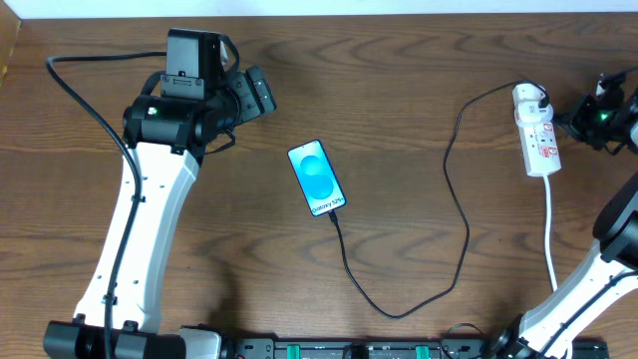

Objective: Plug charger to phone and switch on socket

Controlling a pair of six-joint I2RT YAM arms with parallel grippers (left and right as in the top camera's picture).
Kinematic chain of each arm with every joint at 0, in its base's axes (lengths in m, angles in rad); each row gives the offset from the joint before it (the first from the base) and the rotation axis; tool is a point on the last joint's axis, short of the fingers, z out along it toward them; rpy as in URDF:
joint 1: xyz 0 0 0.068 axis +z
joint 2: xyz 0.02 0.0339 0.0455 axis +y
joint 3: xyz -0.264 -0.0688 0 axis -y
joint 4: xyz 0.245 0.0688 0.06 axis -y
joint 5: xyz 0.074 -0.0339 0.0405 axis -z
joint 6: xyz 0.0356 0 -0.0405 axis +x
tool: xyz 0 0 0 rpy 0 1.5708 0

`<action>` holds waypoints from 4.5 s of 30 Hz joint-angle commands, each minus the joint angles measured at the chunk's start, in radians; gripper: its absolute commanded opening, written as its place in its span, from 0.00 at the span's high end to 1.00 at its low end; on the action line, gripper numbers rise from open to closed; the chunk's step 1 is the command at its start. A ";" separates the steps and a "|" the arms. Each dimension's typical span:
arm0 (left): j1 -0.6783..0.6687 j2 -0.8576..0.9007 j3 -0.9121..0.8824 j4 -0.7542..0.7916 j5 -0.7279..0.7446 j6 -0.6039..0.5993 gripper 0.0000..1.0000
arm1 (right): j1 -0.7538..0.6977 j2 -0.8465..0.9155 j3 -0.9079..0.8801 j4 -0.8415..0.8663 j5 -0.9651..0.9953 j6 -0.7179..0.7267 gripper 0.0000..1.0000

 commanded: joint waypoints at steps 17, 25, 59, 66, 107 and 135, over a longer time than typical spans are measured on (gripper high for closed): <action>0.004 -0.014 0.010 0.001 -0.010 0.005 0.09 | 0.034 0.008 -0.043 0.030 0.015 0.008 0.99; 0.004 -0.014 0.010 0.001 -0.010 0.005 0.09 | 0.035 0.008 -0.087 0.077 0.010 0.027 0.99; 0.005 -0.014 0.010 0.001 -0.010 0.005 0.10 | 0.123 0.008 -0.105 -0.023 0.066 0.038 0.99; 0.005 -0.014 0.010 0.001 -0.010 0.005 0.09 | 0.145 0.008 -0.133 -0.029 0.060 0.054 0.99; 0.005 -0.014 0.010 0.000 -0.010 0.006 0.09 | 0.067 -0.027 -0.080 -0.053 0.074 0.124 0.99; 0.004 -0.014 0.010 0.000 -0.010 0.005 0.09 | 0.274 -0.677 -0.022 -0.397 0.031 -0.140 0.92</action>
